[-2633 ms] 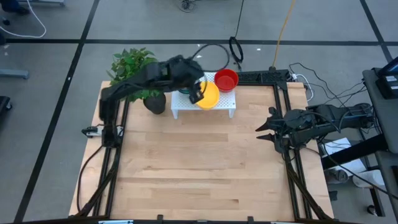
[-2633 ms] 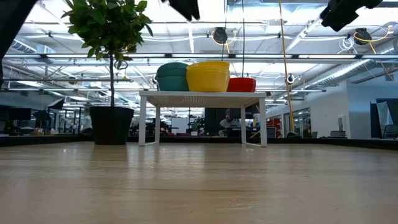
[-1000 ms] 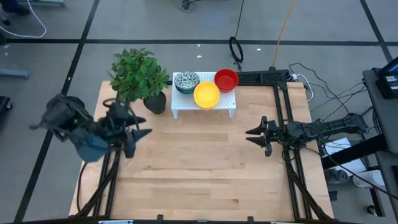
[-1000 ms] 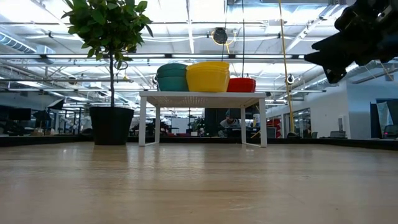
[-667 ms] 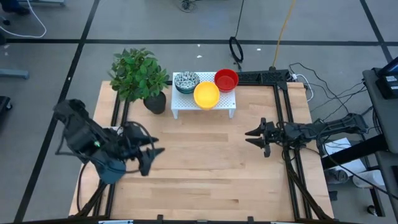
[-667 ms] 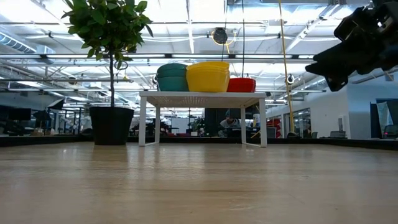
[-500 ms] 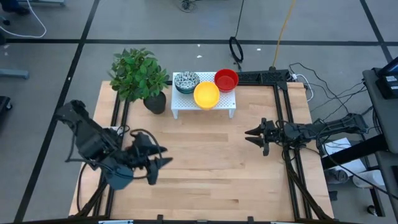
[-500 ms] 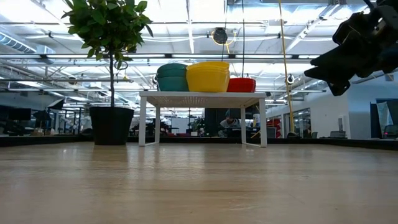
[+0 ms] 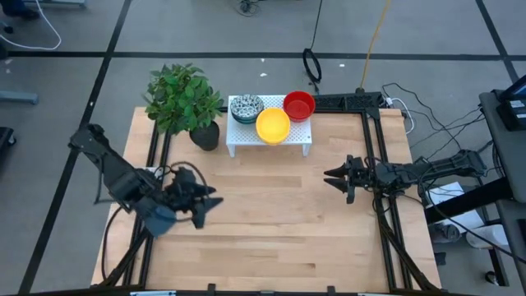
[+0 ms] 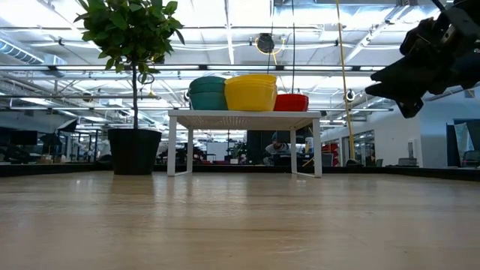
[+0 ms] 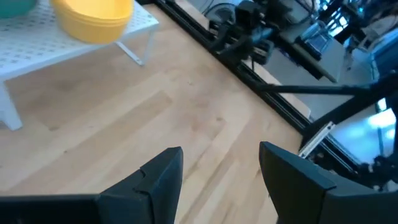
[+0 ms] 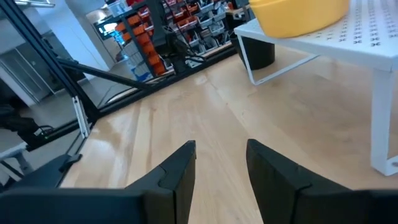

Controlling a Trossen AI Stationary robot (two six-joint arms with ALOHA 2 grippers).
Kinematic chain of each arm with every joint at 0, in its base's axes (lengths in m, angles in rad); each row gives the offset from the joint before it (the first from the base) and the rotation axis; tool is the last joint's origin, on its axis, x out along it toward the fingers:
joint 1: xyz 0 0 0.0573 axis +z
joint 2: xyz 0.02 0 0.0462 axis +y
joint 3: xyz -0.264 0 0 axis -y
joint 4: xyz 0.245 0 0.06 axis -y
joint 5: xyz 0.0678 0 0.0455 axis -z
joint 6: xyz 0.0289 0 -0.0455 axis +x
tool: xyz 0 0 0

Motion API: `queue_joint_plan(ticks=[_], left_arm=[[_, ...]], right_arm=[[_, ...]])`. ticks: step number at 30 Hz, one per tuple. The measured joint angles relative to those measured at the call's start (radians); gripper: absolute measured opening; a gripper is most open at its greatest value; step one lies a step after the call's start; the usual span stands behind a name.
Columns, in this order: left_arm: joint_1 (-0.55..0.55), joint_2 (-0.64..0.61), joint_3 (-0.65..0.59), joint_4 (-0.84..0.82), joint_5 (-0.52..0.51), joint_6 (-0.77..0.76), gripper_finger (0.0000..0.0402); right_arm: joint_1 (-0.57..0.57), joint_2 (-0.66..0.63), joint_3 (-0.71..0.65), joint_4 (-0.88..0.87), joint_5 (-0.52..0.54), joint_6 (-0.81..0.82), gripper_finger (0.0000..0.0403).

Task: Pick & Place Mini bowls
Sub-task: Return to Home Position

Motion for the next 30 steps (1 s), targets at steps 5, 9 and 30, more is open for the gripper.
queue_joint_plan(ticks=[5,9,30], left_arm=[[0.015,-0.175,-0.183,0.119,0.0,0.044,0.0216],[0.052,-0.316,-0.382,0.361,0.021,0.167,0.0216],[0.582,-0.767,-1.094,1.198,0.575,0.585,0.0216]], right_arm=[[0.0,0.0,0.0,-0.005,0.0,0.013,0.013],[0.0,0.0,0.0,-0.005,0.0,0.012,0.013],[0.0,0.0,0.0,-0.004,-0.001,-0.054,0.013]])
